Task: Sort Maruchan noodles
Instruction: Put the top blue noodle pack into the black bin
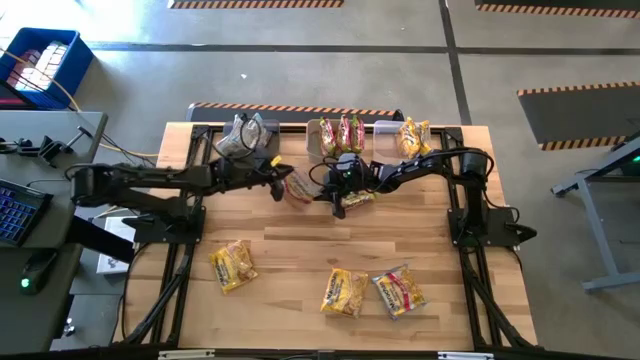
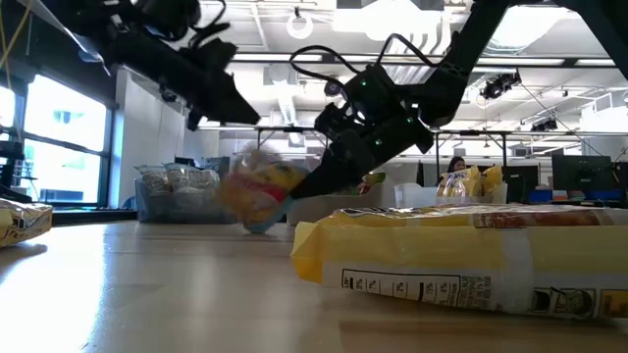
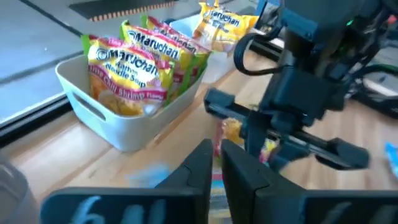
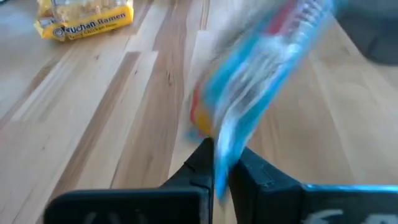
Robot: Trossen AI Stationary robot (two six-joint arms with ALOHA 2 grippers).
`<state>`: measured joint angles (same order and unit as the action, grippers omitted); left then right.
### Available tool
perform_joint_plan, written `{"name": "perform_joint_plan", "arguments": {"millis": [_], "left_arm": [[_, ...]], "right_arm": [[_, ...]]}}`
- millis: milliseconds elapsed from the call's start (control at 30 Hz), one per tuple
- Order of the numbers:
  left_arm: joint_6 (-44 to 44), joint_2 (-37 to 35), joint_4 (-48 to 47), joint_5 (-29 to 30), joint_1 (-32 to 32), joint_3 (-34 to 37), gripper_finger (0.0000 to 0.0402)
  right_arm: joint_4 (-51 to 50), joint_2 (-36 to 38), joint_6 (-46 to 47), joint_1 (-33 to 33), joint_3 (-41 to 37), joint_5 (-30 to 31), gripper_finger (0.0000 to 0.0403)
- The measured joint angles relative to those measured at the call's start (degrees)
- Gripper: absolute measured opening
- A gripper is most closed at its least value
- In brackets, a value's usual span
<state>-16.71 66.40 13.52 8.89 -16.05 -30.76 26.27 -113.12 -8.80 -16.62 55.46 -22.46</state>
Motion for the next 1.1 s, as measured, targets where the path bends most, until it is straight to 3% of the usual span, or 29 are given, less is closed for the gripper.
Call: {"name": "perform_joint_plan", "arguments": {"millis": [233, 400, 633, 867, 933, 1000, 1100], "left_arm": [[-6.88, -11.37, -13.66, -0.71, 1.27, 0.02, 0.0085], [-11.84, -15.00, -16.81, -0.84, 4.56, 0.02, 0.0128], [-18.78, -12.42, -16.76, -0.86, 9.33, -0.46, 0.0173], [-25.70, -6.99, -16.66, -0.91, 13.20, -0.46, 0.0187], [-28.33, -6.30, -16.81, -3.75, 14.62, -0.46, 0.0189], [-33.12, -6.15, -16.76, -6.94, 16.51, -0.46, 0.0188], [-43.87, -6.15, -17.92, -6.01, 21.95, -0.46, 0.0181]], "right_arm": [[2.23, 1.70, 3.66, 0.00, -0.02, -0.17, 0.0003], [4.16, 4.08, 3.87, 1.51, -0.02, 2.24, 0.0001], [7.09, 4.09, -2.35, 6.04, -0.02, 4.08, 0.0000], [8.22, 4.07, -3.73, 6.94, 0.02, 4.35, 0.0000], [7.96, 4.07, -3.73, 6.93, 0.02, 4.42, 0.0000], [7.53, 4.07, -3.73, 6.93, 0.02, 4.85, 0.0000], [7.08, 4.07, -3.73, 6.91, 0.02, 5.57, 0.0000]]}}
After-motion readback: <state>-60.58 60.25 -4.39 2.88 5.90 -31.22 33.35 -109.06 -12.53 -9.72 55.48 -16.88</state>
